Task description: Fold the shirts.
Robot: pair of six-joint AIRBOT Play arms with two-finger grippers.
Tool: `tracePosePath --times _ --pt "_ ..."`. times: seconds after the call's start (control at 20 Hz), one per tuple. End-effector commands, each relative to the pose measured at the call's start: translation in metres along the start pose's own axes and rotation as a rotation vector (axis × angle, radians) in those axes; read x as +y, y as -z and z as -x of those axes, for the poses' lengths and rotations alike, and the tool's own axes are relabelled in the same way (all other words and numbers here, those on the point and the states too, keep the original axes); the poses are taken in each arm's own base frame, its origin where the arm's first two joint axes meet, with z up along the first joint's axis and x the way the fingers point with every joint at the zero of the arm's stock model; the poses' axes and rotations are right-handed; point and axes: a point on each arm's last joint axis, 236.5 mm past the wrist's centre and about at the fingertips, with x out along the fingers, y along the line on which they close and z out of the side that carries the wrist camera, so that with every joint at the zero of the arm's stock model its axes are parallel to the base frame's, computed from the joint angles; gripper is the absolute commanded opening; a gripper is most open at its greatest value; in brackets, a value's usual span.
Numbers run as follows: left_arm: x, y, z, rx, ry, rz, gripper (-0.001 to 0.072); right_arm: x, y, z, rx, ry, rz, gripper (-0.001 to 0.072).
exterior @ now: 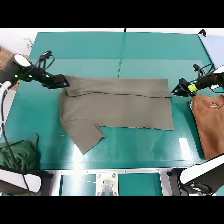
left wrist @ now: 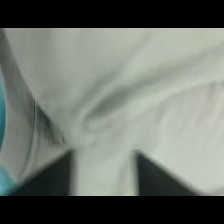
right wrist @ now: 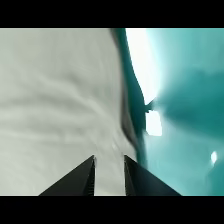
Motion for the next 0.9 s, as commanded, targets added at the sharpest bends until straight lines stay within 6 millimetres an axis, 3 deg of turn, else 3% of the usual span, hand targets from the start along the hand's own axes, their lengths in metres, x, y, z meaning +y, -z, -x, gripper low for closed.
tracePosePath --times 0.0,0.05,0.3,0.4,0.6,0.65,0.7,0.75,0.85 --pt "0.0 0.027 0.03 0.14 0.044 0.085 0.0058 -0.019 0.031 0.029 0.083 0.1 -0.071 0.0163" --pt "0.001 0.034 0.035 0.169 0.051 0.109 0.0023 -0.016 0.04 0.032 0.1 0.096 -0.075 0.0021" --pt "-0.007 0.077 0.058 0.247 0.016 0.145 0.0022 -0.014 0.111 0.028 0.131 0.094 -0.123 0.0015" --pt "-0.011 0.111 0.065 0.22 -0.02 0.158 0.0022 -0.017 0.144 0.022 0.08 0.102 -0.168 0.0015" --pt "-0.014 0.199 0.063 0.152 -0.094 0.246 0.0023 -0.03 0.222 0.001 -0.021 0.12 -0.325 0.0018" --pt "-0.02 0.216 0.059 0.142 -0.079 0.28 0.0025 -0.033 0.236 -0.006 -0.04 0.123 -0.352 0.0055" --pt "-0.025 0.229 0.052 0.128 -0.053 0.308 0.0135 -0.034 0.244 -0.013 -0.058 0.118 -0.361 0.0178" --pt "-0.031 0.237 0.043 0.114 -0.018 0.342 0.039 -0.032 0.246 -0.02 -0.084 0.096 -0.375 0.033" --pt "-0.039 0.252 0.023 0.116 0.046 0.417 0.0427 -0.028 0.242 -0.032 -0.127 0.047 -0.416 0.0372"
